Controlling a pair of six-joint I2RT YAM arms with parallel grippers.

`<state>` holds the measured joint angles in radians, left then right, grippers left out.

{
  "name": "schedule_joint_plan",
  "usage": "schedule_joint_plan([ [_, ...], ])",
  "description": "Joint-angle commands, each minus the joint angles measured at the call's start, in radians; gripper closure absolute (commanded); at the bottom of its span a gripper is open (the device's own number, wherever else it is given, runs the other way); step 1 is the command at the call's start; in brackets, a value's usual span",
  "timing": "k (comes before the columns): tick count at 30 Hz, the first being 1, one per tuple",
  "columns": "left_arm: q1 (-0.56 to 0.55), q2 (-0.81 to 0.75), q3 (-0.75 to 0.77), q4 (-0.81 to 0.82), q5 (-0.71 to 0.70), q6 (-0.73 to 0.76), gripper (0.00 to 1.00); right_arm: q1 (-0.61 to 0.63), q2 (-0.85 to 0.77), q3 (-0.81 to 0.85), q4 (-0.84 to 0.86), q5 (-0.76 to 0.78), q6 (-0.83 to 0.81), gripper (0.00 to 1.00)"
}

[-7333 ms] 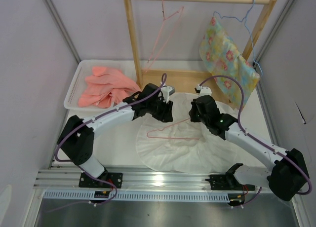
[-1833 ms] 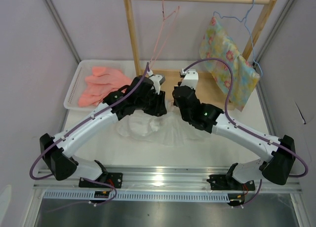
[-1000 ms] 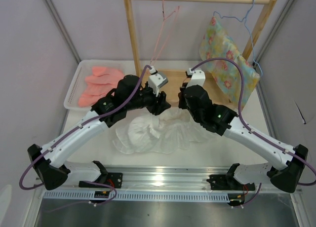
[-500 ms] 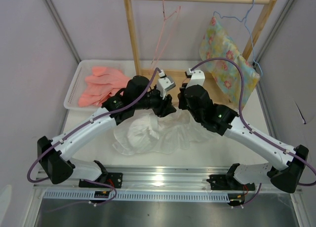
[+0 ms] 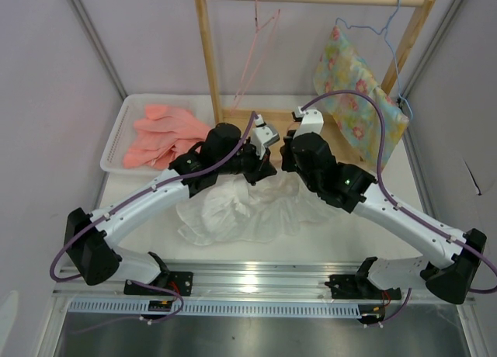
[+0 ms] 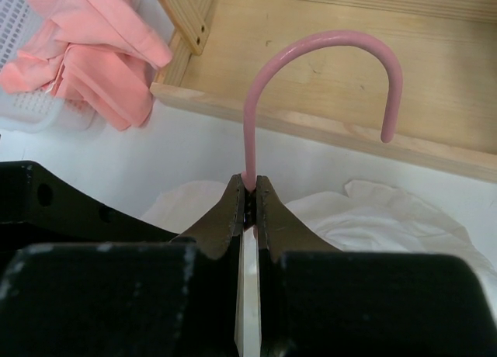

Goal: Place the skirt on the hanger

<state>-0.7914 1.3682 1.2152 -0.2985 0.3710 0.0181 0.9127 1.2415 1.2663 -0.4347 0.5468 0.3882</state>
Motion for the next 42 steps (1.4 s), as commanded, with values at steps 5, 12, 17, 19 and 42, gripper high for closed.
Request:
schedule_joint_plan([
  [5,-0.006,-0.012,0.029,0.079,-0.056,-0.038,1.00,-0.046,-0.056,0.013,0.028,-0.019,0.017,0.73],
  [12,-0.003,-0.006,0.026,0.068,-0.115,-0.058,1.00,-0.087,-0.111,0.004,-0.001,-0.024,0.015,0.39],
  [17,0.000,-0.011,0.040,0.059,-0.142,-0.069,1.00,-0.098,-0.178,-0.056,-0.018,-0.007,0.029,0.45],
  [19,0.003,-0.015,0.053,0.049,-0.150,-0.069,1.00,-0.107,-0.218,-0.088,-0.015,-0.015,0.040,0.45],
  [42,0.003,-0.098,0.241,-0.065,-0.109,-0.075,1.00,-0.365,-0.178,-0.237,0.073,-0.280,0.064,0.96],
])
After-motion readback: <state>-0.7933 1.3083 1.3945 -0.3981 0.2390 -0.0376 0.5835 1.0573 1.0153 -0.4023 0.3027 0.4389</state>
